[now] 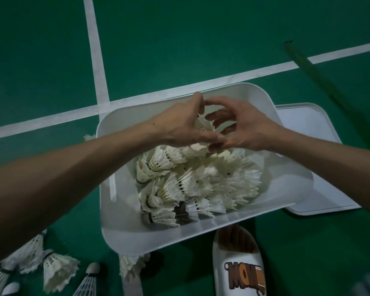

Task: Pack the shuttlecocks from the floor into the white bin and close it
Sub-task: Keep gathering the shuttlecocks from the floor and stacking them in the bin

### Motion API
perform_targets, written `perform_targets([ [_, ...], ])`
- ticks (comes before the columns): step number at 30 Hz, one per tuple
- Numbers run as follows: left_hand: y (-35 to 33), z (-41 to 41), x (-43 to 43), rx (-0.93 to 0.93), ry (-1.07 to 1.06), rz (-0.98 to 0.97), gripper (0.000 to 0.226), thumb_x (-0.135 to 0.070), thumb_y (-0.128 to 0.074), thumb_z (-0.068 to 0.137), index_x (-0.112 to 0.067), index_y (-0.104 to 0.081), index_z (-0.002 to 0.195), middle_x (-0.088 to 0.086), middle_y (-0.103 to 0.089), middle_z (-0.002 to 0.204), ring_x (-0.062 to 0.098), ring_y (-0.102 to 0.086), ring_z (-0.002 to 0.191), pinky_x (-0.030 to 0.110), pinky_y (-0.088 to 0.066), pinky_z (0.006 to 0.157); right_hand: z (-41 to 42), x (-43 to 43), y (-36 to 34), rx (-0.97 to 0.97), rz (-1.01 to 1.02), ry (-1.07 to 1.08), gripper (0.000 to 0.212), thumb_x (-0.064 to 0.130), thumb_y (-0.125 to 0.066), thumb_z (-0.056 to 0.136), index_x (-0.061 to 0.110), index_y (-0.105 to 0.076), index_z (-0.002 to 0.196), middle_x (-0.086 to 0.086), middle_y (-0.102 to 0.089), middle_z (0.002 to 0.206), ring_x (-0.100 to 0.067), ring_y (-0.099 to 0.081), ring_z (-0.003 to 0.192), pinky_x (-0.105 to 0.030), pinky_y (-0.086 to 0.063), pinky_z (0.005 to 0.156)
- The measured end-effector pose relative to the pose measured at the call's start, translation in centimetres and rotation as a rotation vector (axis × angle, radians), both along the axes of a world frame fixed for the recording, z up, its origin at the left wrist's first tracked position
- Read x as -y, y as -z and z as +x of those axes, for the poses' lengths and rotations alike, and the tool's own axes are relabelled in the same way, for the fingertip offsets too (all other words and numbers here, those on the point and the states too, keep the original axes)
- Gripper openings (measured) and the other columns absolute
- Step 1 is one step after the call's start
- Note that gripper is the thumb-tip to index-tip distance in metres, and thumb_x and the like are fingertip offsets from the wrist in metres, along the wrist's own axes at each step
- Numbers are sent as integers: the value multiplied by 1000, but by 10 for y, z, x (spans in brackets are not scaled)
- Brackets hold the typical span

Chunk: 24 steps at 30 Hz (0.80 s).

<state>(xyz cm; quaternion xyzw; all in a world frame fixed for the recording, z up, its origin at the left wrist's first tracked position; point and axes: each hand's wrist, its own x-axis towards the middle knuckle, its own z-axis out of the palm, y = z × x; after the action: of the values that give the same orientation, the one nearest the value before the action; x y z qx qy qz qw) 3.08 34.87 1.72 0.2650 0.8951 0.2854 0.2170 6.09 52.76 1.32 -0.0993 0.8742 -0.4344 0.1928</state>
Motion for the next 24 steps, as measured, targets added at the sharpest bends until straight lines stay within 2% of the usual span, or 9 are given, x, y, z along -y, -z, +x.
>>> perform_targets([
  [2, 0, 0, -5, -5, -46, 58, 61, -58, -64, 75, -21, -32, 111, 0, -54, 100, 8, -55, 78, 22, -44, 60, 0, -2, 0, 16, -40, 18, 102, 31, -86, 49, 34, -39, 139, 10, -63, 103, -6, -64, 98, -25, -56, 82],
  [4, 3, 0, -7, 19, -67, 118, 57, -58, -59, 78, -20, -33, 111, 1, -54, 103, 12, -58, 83, 28, -51, 68, -1, -6, -1, 18, -58, 18, 97, 29, -85, 51, 33, -40, 138, 4, -68, 97, -11, -69, 88, -31, -57, 81],
  [7, 11, -2, -1, 48, -95, 186, 47, -54, -50, 87, -19, -36, 115, 3, -52, 116, 15, -59, 94, 27, -53, 76, -1, -15, -2, -10, 8, 117, 89, 34, -85, 54, 39, -41, 131, 2, -57, 107, -14, -68, 83, -34, -58, 81],
  [9, 18, -2, 5, -57, -28, 82, 46, -48, -52, 90, -18, -39, 124, 4, -50, 128, 16, -54, 106, 26, -48, 86, -2, -21, 2, -32, 59, 216, 82, 29, -87, 63, 42, -40, 128, 3, -51, 108, -20, -66, 84, -35, -58, 79],
  [11, 24, 3, 8, -99, 116, -80, 62, -42, -60, 88, -24, -30, 140, 3, -37, 145, 19, -48, 120, 30, -40, 97, -4, -24, 6, -55, 145, 228, 77, 23, -82, 68, 44, -38, 127, 6, -53, 111, -22, -61, 93, -30, -53, 76],
  [13, 32, 8, 8, -142, 272, -256, 79, -39, -64, 86, -37, -14, 148, 1, -23, 154, 23, -43, 127, 37, -40, 101, -6, -21, 8, -74, 229, 201, 71, 20, -78, 72, 42, -40, 128, 11, -48, 119, -15, -52, 101, -21, -43, 71],
  [15, 38, 11, 8, -166, 341, -345, 78, -44, -59, 88, -46, -9, 147, 2, -21, 155, 26, -41, 129, 40, -42, 100, -7, -19, 10, -74, 257, 223, 64, 18, -76, 74, 39, -47, 127, 10, -45, 118, -13, -50, 100, -19, -41, 66],
  [19, 38, 8, 13, -92, 315, -286, 75, -27, -64, 87, -45, -20, 145, 0, -30, 150, 22, -45, 123, 26, -39, 87, -5, -18, 21, 82, 80, 401, 62, 2, -75, 70, 29, -55, 122, -4, -51, 118, -18, -62, 85, -34, -59, 71],
  [24, 35, 7, 20, -55, 309, -270, 81, -19, -67, 84, -45, -21, 145, -1, -30, 150, 23, -43, 126, 33, -43, 92, -5, -12, 30, 406, -246, 541, 56, -5, -74, 74, 18, -54, 121, -15, -59, 114, -31, -69, 89, -37, -60, 75],
])
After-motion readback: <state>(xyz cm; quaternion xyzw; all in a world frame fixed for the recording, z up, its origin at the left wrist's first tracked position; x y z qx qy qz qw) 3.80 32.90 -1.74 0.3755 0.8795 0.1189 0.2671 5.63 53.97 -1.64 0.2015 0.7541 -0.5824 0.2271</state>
